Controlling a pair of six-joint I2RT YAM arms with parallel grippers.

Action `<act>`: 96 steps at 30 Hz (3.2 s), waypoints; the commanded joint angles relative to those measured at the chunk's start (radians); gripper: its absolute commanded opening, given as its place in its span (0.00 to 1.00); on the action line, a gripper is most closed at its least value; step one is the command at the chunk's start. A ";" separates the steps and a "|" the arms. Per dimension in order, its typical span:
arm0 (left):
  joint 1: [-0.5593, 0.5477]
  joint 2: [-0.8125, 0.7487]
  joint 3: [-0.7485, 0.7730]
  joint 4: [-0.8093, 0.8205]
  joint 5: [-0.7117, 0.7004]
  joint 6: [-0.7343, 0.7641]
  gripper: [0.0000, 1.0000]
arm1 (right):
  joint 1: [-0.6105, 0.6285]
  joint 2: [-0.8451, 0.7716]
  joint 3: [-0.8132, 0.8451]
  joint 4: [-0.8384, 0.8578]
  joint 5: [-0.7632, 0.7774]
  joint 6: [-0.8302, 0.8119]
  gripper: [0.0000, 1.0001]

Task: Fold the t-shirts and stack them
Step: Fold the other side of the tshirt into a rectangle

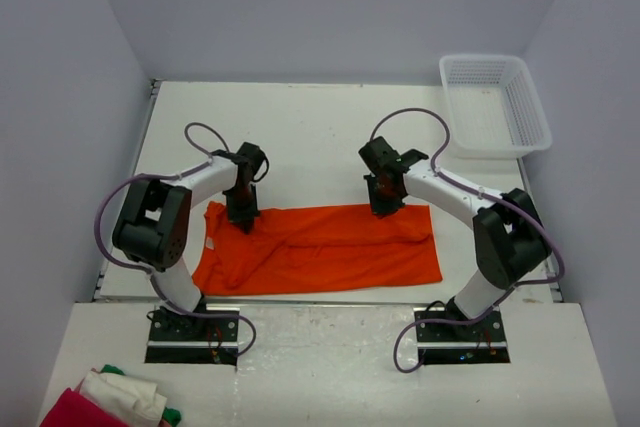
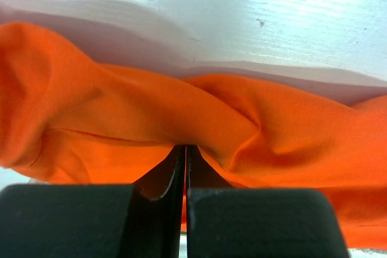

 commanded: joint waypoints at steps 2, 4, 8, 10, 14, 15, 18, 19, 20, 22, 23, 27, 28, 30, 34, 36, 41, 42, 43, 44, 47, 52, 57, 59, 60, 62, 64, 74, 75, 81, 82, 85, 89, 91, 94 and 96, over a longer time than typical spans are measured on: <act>0.022 0.097 0.043 0.110 0.002 0.040 0.00 | 0.000 0.000 -0.043 0.071 -0.049 0.021 0.00; 0.027 0.114 0.075 0.105 0.002 0.043 0.00 | 0.002 0.025 -0.055 0.077 -0.037 0.042 0.00; 0.037 0.175 0.158 0.078 -0.013 0.063 0.00 | 0.000 0.069 -0.068 0.089 -0.036 0.067 0.00; 0.047 0.203 0.221 0.053 -0.025 0.074 0.00 | 0.000 0.089 -0.081 0.109 -0.043 0.075 0.00; 0.079 0.275 0.314 0.035 -0.007 0.091 0.00 | 0.002 0.129 -0.094 0.118 -0.037 0.082 0.00; 0.086 0.290 0.358 0.027 -0.004 0.092 0.00 | 0.000 0.134 -0.097 0.123 -0.037 0.088 0.00; 0.111 0.344 0.452 0.000 0.006 0.105 0.00 | 0.003 0.129 -0.123 0.138 -0.042 0.101 0.00; 0.120 0.359 0.478 -0.014 -0.001 0.108 0.00 | 0.005 0.125 -0.134 0.143 -0.046 0.104 0.00; 0.126 0.398 0.544 -0.031 -0.007 0.111 0.00 | 0.011 0.113 -0.138 0.148 -0.063 0.104 0.00; 0.139 0.439 0.610 -0.066 -0.010 0.118 0.00 | 0.022 0.108 -0.143 0.152 -0.086 0.107 0.00; 0.140 0.480 0.677 -0.077 -0.014 0.123 0.00 | 0.041 0.105 -0.143 0.154 -0.094 0.110 0.00; 0.142 0.559 0.830 -0.129 -0.005 0.155 0.00 | 0.121 0.102 -0.118 0.157 -0.130 0.124 0.00; 0.143 0.564 0.848 -0.129 -0.007 0.161 0.00 | 0.134 0.103 -0.112 0.157 -0.140 0.130 0.00; 0.143 0.565 0.902 -0.135 -0.025 0.183 0.00 | 0.175 0.105 -0.092 0.164 -0.181 0.138 0.00; 0.130 0.483 0.908 -0.126 -0.028 0.209 0.00 | 0.235 0.091 -0.051 0.146 -0.157 0.151 0.00; 0.113 0.417 0.807 -0.100 -0.059 0.209 0.00 | 0.250 0.071 -0.037 0.111 -0.120 0.154 0.00; 0.065 0.255 0.619 -0.086 -0.088 0.201 0.00 | 0.249 -0.030 0.006 0.025 -0.010 0.135 0.00; 0.059 0.231 0.598 -0.089 -0.088 0.197 0.00 | 0.249 -0.065 0.021 0.019 0.003 0.135 0.00; 0.054 0.215 0.580 -0.086 -0.087 0.198 0.00 | 0.249 -0.082 0.024 0.017 0.009 0.135 0.00; 0.051 0.202 0.539 -0.076 -0.079 0.204 0.00 | 0.247 -0.096 0.029 0.017 0.010 0.128 0.00; 0.041 0.160 0.485 -0.053 -0.064 0.207 0.00 | 0.246 -0.119 0.047 0.000 0.013 0.125 0.00; 0.037 0.152 0.482 -0.036 -0.067 0.221 0.00 | 0.244 -0.153 0.046 -0.009 0.026 0.130 0.00; 0.036 0.183 0.529 -0.043 -0.053 0.218 0.00 | 0.244 -0.174 0.021 -0.007 0.027 0.131 0.00; 0.036 0.185 0.540 -0.042 -0.056 0.213 0.03 | 0.244 -0.182 0.011 -0.003 0.026 0.128 0.00; 0.034 0.183 0.538 -0.036 -0.057 0.210 0.08 | 0.243 -0.191 0.000 -0.003 0.027 0.128 0.00; 0.036 0.185 0.538 -0.034 -0.041 0.212 0.12 | 0.241 -0.194 -0.012 0.000 0.036 0.127 0.00; 0.034 0.192 0.534 -0.034 -0.030 0.210 0.13 | 0.233 -0.202 -0.020 0.005 0.032 0.125 0.00; 0.034 0.235 0.511 -0.023 -0.019 0.213 0.17 | 0.198 -0.243 -0.063 0.037 0.006 0.110 0.00; 0.033 0.246 0.514 -0.022 -0.021 0.215 0.17 | 0.195 -0.248 -0.066 0.040 0.000 0.108 0.00; 0.034 0.267 0.515 -0.020 -0.022 0.213 0.17 | 0.186 -0.256 -0.092 0.056 -0.013 0.107 0.00; 0.034 0.267 0.514 -0.020 -0.027 0.213 0.18 | 0.184 -0.256 -0.095 0.059 -0.014 0.105 0.00; 0.033 0.257 0.494 -0.019 -0.039 0.212 0.23 | 0.181 -0.257 -0.101 0.066 -0.016 0.105 0.00; 0.030 0.243 0.443 -0.008 -0.050 0.209 0.25 | 0.180 -0.251 -0.101 0.077 -0.025 0.102 0.00; 0.027 0.238 0.431 -0.004 -0.065 0.207 0.32 | 0.181 -0.245 -0.100 0.079 -0.028 0.101 0.00; 0.027 0.232 0.411 0.006 -0.068 0.207 0.33 | 0.180 -0.245 -0.105 0.082 -0.031 0.101 0.00; 0.027 0.229 0.405 0.010 -0.070 0.206 0.32 | 0.178 -0.246 -0.111 0.085 -0.031 0.104 0.00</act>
